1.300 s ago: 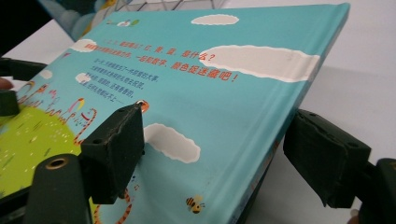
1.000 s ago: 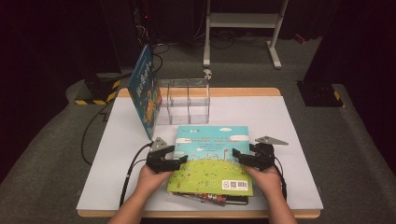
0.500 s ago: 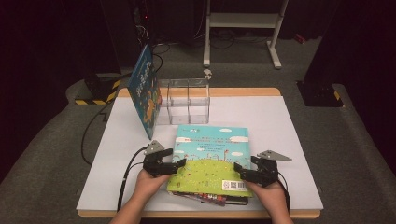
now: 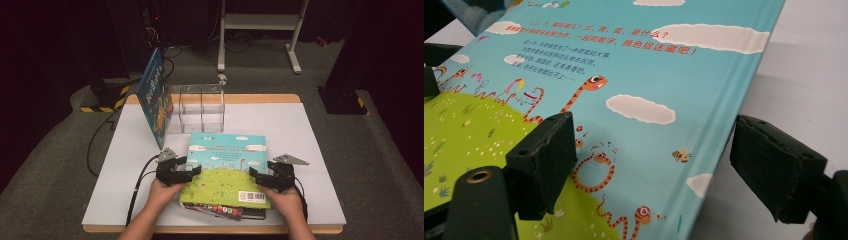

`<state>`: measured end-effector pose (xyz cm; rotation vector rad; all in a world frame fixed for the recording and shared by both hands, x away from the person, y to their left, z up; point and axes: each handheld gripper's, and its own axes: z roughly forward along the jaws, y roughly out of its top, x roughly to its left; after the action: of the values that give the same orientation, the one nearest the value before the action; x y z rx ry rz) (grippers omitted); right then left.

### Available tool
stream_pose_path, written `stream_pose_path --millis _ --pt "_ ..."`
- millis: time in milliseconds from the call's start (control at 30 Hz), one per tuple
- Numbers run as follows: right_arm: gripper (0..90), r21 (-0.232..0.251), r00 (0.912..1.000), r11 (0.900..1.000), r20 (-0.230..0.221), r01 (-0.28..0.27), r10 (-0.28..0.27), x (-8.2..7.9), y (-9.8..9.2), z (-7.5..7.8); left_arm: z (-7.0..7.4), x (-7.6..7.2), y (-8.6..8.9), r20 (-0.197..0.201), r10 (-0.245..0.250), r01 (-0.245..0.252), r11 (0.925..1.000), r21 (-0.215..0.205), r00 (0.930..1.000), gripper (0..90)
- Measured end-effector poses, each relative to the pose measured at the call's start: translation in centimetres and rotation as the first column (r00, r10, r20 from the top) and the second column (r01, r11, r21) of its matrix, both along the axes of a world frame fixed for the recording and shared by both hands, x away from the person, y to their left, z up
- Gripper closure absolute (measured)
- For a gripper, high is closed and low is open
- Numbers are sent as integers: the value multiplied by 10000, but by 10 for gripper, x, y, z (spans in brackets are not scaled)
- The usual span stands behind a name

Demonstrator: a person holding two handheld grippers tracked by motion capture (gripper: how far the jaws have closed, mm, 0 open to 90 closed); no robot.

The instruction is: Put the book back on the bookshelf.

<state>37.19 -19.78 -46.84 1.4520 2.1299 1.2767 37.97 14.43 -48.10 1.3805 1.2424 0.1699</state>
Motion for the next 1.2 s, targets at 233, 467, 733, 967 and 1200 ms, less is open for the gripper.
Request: stream_pose_path --millis 233,467,733,967,1200 --pt "163 -28 9997 9999 -217 -139 138 14 -5 2 1 12 3 -291 383 -386 9992 -102 9988 207" --pt "131 457 9974 9987 -675 -232 263 26 0 -2 -5 19 -2 -961 -94 30 9978 -665 9953 143" --pt "127 851 9891 9955 -1372 -418 533 29 0 -3 0 20 -8 -1154 -225 187 9993 -336 9931 121" --pt "128 416 9905 9987 -1336 -287 340 25 4 3 3 18 -10 -1133 -178 153 9996 -233 9934 123" --pt "139 129 9965 9996 -787 -260 269 22 8 15 17 14 -9 -432 195 -200 9997 -117 9989 160"
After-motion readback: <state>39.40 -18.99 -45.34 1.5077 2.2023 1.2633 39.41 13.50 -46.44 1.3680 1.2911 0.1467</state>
